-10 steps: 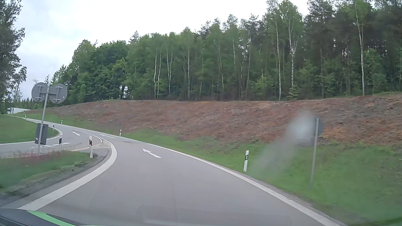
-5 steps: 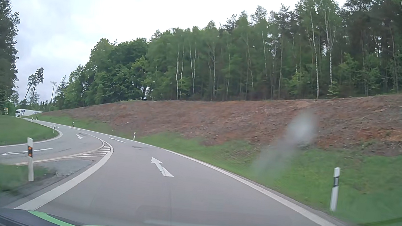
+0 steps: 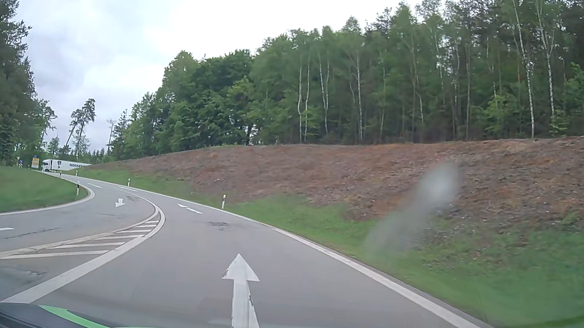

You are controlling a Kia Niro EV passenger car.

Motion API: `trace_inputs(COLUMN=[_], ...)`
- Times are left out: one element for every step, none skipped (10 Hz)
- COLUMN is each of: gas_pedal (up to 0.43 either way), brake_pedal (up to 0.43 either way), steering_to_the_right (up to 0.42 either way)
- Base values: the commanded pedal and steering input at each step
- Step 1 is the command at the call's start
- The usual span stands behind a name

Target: Follow the waypoints while adhering to traffic rules and regulations

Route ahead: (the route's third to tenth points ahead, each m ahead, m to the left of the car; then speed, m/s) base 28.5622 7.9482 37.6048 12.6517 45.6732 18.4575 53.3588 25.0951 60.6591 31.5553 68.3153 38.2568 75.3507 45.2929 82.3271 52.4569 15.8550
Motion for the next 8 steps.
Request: trace_inputs(gas_pedal=[0.260, 0.260, 0.248, 0.248, 0.248, 0.240, 0.240, 0.228], brake_pedal=[0.000, 0.000, 0.000, 0.000, 0.000, 0.000, 0.000, 0.000], steering_to_the_right=[-0.070, -0.070, -0.069, -0.070, -0.070, -0.070, -0.070, -0.070])
